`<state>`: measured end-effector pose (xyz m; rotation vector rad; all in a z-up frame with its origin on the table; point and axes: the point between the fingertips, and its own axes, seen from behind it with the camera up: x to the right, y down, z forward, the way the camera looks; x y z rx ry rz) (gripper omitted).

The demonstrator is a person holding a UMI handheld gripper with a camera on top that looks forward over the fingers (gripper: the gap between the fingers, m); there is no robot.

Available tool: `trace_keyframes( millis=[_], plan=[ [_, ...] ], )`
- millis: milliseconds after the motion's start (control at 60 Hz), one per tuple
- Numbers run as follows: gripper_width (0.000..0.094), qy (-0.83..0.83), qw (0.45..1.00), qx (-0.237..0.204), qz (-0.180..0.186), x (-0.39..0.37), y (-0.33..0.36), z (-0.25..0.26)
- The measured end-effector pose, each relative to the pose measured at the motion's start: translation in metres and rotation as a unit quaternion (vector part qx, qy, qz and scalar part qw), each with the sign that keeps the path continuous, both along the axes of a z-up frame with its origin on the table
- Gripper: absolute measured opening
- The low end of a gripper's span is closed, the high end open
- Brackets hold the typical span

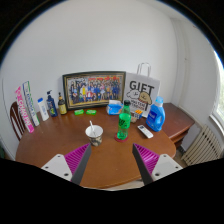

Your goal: Pour water

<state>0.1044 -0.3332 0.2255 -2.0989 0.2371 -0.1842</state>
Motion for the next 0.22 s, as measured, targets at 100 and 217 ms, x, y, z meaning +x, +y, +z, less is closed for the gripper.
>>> trace_keyframes(
  millis=[100, 217],
  plan=[
    [0.0854, -0.019, 1.000, -0.002, -0.005, 0.0039, -0.0075, 0.0026],
    [0.0853, -0.022, 1.000, -0.008, -0.006, 0.0015, -0.0103, 0.0026]
  ],
)
